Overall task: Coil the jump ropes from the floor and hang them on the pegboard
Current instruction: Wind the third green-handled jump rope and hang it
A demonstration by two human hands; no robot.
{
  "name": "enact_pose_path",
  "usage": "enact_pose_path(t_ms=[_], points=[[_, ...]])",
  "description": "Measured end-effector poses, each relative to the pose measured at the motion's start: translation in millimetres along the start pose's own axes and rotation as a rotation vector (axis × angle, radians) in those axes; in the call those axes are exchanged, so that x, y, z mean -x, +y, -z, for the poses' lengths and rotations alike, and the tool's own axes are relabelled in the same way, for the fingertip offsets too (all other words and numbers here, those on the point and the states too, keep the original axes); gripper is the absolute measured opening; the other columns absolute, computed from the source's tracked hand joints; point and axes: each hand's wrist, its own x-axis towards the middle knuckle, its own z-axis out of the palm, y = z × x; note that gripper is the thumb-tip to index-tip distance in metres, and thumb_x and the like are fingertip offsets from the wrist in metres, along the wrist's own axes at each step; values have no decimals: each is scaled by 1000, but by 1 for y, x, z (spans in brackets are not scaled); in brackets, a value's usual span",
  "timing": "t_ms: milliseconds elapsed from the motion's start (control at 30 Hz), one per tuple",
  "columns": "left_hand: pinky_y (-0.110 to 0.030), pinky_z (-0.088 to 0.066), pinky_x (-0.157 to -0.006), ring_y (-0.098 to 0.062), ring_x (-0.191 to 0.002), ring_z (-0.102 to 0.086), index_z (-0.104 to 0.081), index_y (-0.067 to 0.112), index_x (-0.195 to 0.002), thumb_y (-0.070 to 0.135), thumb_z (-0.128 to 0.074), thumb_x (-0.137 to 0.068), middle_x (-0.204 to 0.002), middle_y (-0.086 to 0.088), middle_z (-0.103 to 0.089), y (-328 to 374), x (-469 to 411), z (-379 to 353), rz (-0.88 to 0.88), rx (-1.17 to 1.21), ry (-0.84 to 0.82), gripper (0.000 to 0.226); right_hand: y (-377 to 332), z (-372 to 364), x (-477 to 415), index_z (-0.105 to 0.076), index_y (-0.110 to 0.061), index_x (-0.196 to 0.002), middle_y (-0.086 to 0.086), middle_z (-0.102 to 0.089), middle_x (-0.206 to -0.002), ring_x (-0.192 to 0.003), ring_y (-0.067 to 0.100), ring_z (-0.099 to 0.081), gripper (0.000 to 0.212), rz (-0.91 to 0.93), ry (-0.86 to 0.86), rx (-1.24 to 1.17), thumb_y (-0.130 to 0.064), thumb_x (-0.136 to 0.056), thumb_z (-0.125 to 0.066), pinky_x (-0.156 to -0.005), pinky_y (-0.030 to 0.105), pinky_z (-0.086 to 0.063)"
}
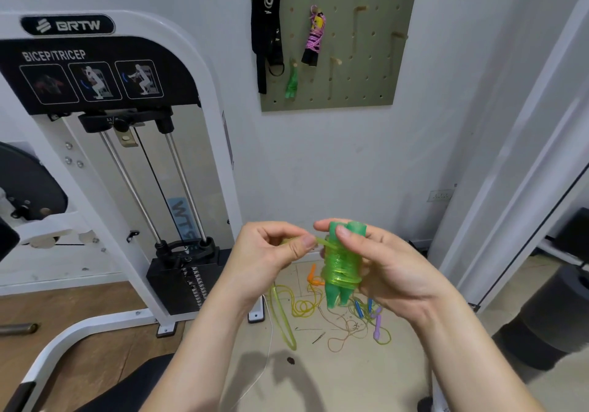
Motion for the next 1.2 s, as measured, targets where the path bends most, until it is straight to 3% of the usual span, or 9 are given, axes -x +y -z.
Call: enact_pose_path(t_ms=[100,267,367,467,633,833,967,1067,1200], points=[[-12,-38,-51,2,-48,-47,-69,7,-74,6,-70,-80,-51,13,-58,1,-5,5,-48,-113,-5,7,-3,8,-2,-78,-15,-85,-2,-61,-69,-64,12,-54,25,86,125,171,-30,-64,-78,-70,32,-41],[-19,-39,-48,-11,-48,-43,-68,11,-71,10,-68,-82,-59,4,-62,0,-16,-5,-84,-66,-10,11,3,6,-4,-68,-2,-93,-12,-47,-49,-42,3,-33,47,115,-66,42,-43,-73,-79,-72,39,-24],[-20,-38,-46,-12,-46,-42,-68,8,-73,20,-66,-78,-56,2,-60,-13,-10,-12,-10,47,10,14,-2,2,-3,-67,-2,-90,-4,-58,-53,-45,8,-38,38,156,59,112,-37,-75,-75,-51,24,-23],[-20,-40,-47,-12,-46,-43,-67,4,-77,18,-63,-85,-59,-14,-52,-29,-1,-11,51,42,25,17,-11,7,0,-71,-8,-80,6,-68,-71,-56,12,-55,21,192,207,118,-26,-72,-67,-45,17,-38],[-22,-28,-45,-8,-40,-33,-66,9,-71,6,-56,-93,-51,-2,-45,-49,8,-28,151,5,160,24,-17,5,-3,-75,-11,-76,4,-69,-76,-58,9,-59,17,212,246,-97,-24,-73,-65,-50,17,-49],[-25,-42,-58,-6,-56,-55,-55,25,-67,31,-54,-92,-56,9,-54,-59,18,-33,-87,-517,129,26,6,3,-16,-62,-6,-82,9,-65,-82,-70,17,-64,12,198,475,-349,-12,-92,-59,-55,24,-57],[-27,-38,-55,-12,-60,-47,-57,19,-71,40,-45,-92,-59,11,-44,-52,16,-25,-280,-865,76,31,22,7,-23,-59,-2,-91,7,-62,-81,-63,11,-64,6,313,644,-84,-7,-92,-61,-59,27,-59],[-25,-39,-45,-20,-53,-55,-60,21,-68,42,-44,-89,-58,6,-51,-38,13,-16,-439,-1173,33,33,32,13,-24,-61,-10,-88,7,-62,-83,-69,15,-63,6,503,741,466,-9,-89,-67,-65,31,-57],[-28,-47,-46,-21,-56,-59,-69,25,-77,42,-46,-87,-61,6,-56,-12,3,-2,-503,-1240,9,30,28,24,-19,-59,-21,-87,-2,-64,-86,-81,17,-62,14,582,618,882,-14,-85,-71,-77,30,-53]])
